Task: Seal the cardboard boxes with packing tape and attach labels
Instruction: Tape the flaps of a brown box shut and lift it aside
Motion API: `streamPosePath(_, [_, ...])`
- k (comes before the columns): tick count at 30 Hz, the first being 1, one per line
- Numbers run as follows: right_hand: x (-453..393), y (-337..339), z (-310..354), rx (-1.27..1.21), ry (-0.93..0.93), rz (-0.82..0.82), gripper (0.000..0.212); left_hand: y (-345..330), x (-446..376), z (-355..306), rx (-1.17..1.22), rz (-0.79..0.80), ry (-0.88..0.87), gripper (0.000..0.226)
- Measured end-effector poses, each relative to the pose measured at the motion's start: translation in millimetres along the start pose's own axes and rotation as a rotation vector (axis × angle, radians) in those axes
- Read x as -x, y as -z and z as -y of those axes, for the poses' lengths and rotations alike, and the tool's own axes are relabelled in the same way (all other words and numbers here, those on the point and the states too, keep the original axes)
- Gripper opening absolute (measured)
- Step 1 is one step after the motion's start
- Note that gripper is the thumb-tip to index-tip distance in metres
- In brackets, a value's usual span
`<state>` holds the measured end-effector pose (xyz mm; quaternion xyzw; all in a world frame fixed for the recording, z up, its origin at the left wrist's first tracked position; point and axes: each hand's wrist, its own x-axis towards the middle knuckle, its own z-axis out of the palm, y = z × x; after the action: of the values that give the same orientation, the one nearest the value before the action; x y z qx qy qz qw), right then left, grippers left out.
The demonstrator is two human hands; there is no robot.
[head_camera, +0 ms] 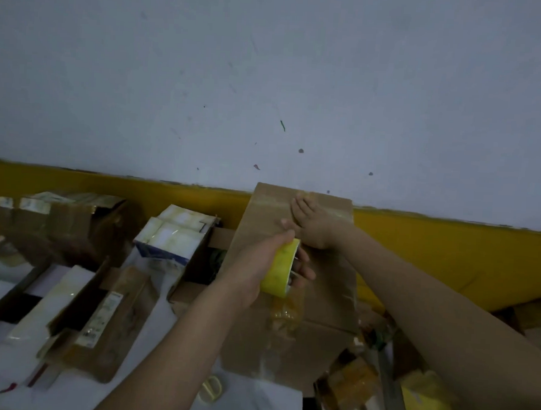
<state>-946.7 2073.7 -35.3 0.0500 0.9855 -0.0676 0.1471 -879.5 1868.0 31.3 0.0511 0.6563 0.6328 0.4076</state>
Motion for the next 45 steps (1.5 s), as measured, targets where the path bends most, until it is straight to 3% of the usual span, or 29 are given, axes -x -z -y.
streamPosePath(8, [-3.6, 0.0, 20.0, 0.015, 0.033, -0.028, 0.081, 1.5, 32.7, 11.3, 0.052, -0.003, 0.075, 0.04])
streamPosePath(20, [2.1, 1.5, 23.9, 0.076, 0.042, -0.015, 0.084, 4.7, 60.8, 95.0, 0.046, -0.02, 0.159, 0.046])
streamPosePath(33, [18.6, -8.1, 37.8, 0.079, 0.015, -0.05, 0.075, 17.3, 27.8, 147.7, -0.195, -0.159, 0.006, 0.063])
streamPosePath(45, [129.9, -56.8, 56.7, 0.178, 0.339, -0.11, 0.107, -1.6, 19.0, 151.2, -0.078, -0.139, -0.032, 0.065])
